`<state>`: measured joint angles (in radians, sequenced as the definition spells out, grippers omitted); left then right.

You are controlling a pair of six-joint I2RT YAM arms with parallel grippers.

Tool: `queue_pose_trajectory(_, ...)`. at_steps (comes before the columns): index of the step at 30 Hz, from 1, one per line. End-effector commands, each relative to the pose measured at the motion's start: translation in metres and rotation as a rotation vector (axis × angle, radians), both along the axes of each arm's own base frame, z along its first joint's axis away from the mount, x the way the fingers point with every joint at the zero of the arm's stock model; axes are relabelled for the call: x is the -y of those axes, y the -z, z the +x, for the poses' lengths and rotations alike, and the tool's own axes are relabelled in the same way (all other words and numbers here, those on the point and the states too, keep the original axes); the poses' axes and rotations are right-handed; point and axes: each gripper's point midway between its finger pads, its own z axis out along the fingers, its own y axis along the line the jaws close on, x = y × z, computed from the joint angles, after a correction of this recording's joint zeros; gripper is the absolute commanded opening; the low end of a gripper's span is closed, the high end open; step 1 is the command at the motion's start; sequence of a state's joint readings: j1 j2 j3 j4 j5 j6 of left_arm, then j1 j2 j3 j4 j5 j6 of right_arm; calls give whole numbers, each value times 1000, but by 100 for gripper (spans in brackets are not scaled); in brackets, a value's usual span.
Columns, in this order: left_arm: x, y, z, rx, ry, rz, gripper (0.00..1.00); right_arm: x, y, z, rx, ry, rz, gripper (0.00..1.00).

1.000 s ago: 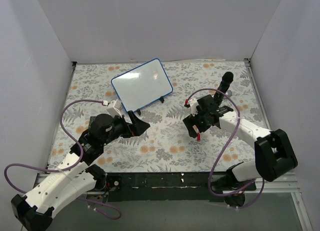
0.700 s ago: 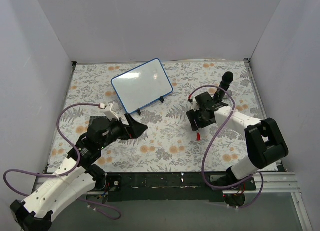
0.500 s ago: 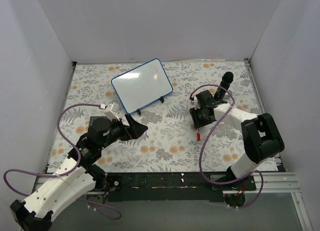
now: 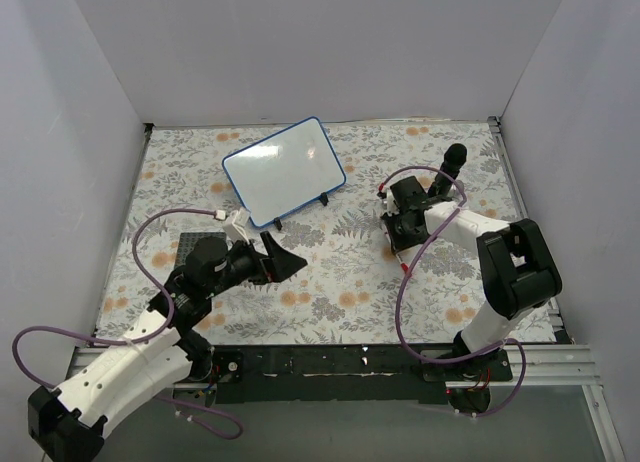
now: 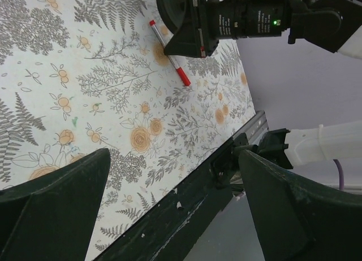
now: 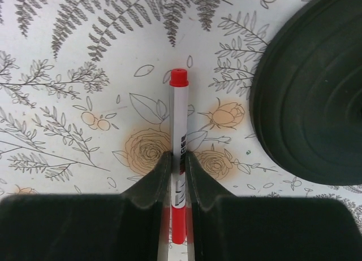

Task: Write a sentence on the whiteboard
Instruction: Pick up the whiteboard marker without the cap from the center of the board, then pass from the right arm to the left

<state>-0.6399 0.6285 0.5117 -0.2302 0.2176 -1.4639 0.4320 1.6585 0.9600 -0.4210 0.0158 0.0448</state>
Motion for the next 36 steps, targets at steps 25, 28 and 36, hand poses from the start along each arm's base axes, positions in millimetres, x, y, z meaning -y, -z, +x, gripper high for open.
queue_pose_trajectory(25,167,72,47,-152,113,-121,84,-95,-104,-10,-86,-108,633,11)
queue_pose_trajectory(28,179,84,46,-175,125,-93,80,-94,-106,-11,-90,-102,653,11)
queue_pose_trajectory(36,197,105,52,-234,99,-95,57,-94,-108,-15,-83,-102,676,10)
